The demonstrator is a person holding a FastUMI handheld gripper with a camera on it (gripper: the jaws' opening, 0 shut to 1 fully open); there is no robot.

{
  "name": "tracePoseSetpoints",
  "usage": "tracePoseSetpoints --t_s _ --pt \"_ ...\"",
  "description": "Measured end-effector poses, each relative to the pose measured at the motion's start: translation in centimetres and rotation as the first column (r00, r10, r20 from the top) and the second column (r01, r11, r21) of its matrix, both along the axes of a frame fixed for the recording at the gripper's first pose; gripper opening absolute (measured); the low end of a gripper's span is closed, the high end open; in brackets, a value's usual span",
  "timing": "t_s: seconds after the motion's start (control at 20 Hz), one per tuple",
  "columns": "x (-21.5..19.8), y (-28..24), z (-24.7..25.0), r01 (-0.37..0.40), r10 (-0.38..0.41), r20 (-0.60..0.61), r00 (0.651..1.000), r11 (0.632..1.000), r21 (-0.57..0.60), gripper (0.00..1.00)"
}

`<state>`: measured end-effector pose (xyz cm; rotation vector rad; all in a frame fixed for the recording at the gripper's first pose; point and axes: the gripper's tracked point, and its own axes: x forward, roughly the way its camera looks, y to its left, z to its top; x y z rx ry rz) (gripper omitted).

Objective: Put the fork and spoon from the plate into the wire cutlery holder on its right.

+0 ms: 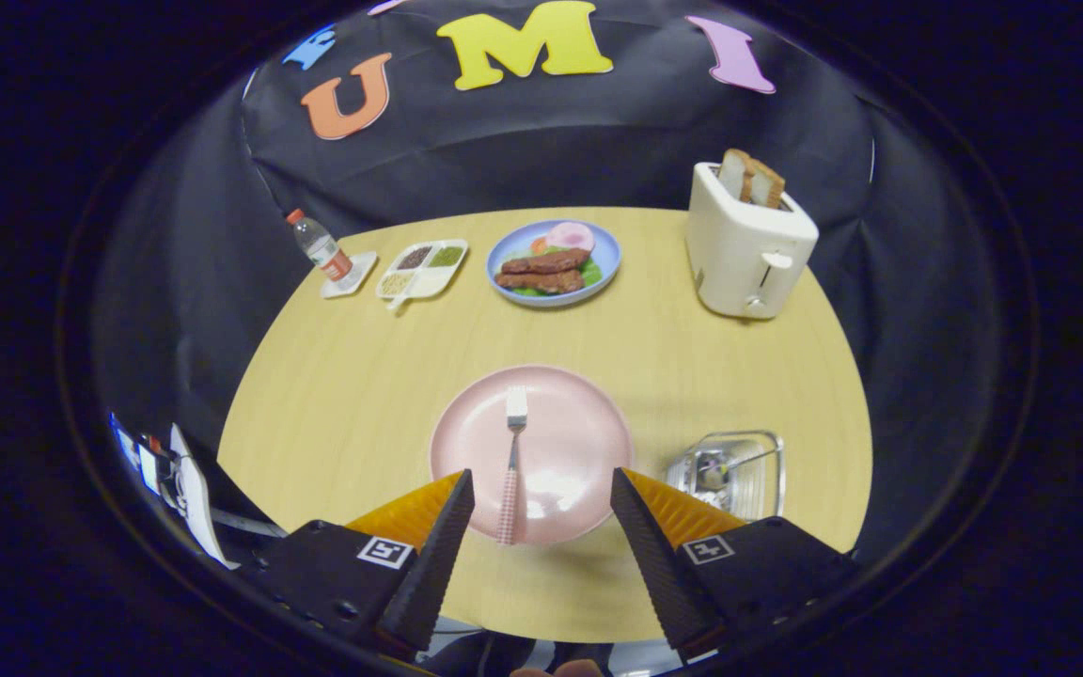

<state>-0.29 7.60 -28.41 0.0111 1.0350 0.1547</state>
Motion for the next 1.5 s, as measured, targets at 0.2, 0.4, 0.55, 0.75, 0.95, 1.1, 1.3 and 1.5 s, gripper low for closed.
tracePoseSetpoints --t_s 0.2,0.4,0.55,0.75,0.95,1.1,1.3,1.5 --pt "-0.8 1.9 -4.7 0.013 -0.014 -0.05 0.999 1.0 -0.022 0.88" --pt "-0.9 2.1 -8.1 0.046 -0.052 -0.073 0.996 0.995 -0.088 0.8" --pt "-1.5 1.9 -9.9 0.076 -0.088 -0.118 0.989 0.992 -0.103 0.73" --pt "-1.5 1.5 -11.0 0.105 -0.123 -0.168 0.978 0.988 -0.113 0.45" --pt "-0.9 1.1 -11.4 0.107 -0.132 -0.197 0.971 0.985 -0.132 0.14" --pt "-0.9 0.9 -9.7 0.123 -0.144 -0.206 0.968 0.986 -0.111 0.05" --pt "-1.1 0.6 -5.3 0.119 -0.132 -0.208 0.969 0.99 -0.072 0.05" --pt "-1.2 -0.4 0.8 0.104 -0.109 -0.209 0.972 0.994 -0.037 0.05"
